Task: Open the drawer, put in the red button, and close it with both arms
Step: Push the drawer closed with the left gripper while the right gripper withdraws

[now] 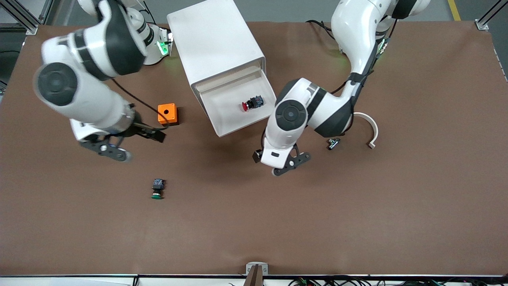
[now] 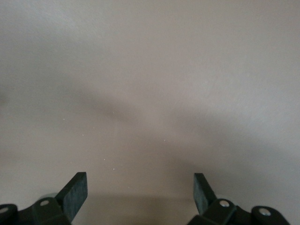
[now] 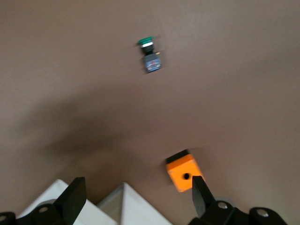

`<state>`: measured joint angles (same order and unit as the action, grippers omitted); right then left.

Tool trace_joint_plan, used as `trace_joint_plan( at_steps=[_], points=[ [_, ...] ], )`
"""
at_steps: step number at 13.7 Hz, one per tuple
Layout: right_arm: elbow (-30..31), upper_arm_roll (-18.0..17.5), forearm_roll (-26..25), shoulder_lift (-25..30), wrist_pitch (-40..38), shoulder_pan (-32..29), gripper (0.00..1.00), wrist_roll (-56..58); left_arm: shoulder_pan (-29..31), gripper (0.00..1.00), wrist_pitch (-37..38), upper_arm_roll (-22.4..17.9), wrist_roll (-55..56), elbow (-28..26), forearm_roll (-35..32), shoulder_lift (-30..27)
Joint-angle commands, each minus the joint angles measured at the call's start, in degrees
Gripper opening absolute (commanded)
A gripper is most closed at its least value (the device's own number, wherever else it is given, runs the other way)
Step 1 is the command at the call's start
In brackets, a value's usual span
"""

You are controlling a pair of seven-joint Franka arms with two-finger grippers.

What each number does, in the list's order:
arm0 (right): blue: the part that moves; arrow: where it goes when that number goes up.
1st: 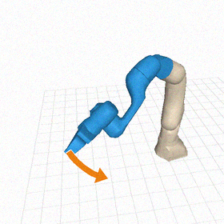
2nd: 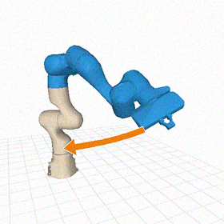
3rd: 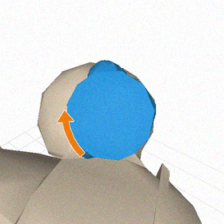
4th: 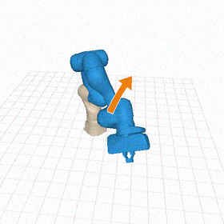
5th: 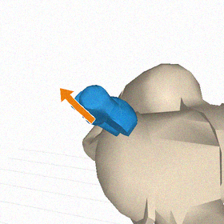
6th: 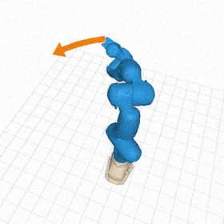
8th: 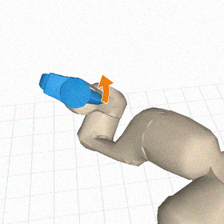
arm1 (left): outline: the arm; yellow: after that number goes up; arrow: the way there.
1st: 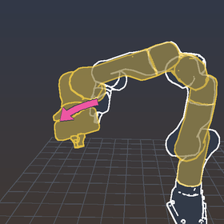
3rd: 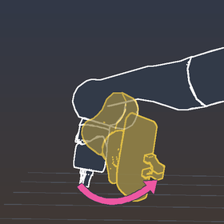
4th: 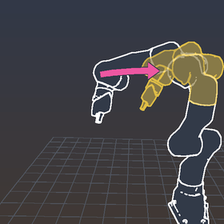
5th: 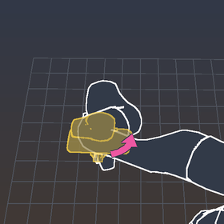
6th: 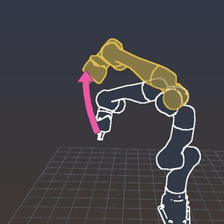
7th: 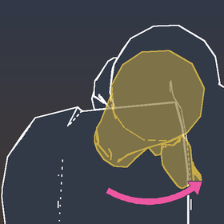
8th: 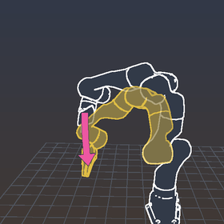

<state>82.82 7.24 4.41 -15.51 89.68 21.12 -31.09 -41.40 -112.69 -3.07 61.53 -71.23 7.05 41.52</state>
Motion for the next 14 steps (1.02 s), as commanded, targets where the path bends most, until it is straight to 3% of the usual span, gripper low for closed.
trace_joint_plan(
  at_steps=[1, 3, 6, 14],
  points=[
    [0.32, -1.36, -0.89, 2.32, -3.45, -6.86, 1.00, 11.98, -2.54, 0.99, -2.27, -0.35, 0.70, -4.18, -1.86, -1.62],
    [0.23, -1.36, -4.31, 3.02, -4.51, -10.38, 1.00, 20.15, -4.29, 0.99, -2.36, -0.27, 0.70, -4.88, -1.78, -1.71],
    [0.41, -1.44, -4.50, 4.34, -5.65, -14.25, 1.00, 23.18, -6.58, 0.99, -2.27, 0.17, 3.23, -5.41, -1.60, -1.89],
    [-0.12, -1.09, -4.76, 4.70, -7.84, -14.88, 1.00, 27.46, -10.10, 0.99, -1.83, 4.04, 5.88, -7.08, -0.90, -1.88]
  ],
)
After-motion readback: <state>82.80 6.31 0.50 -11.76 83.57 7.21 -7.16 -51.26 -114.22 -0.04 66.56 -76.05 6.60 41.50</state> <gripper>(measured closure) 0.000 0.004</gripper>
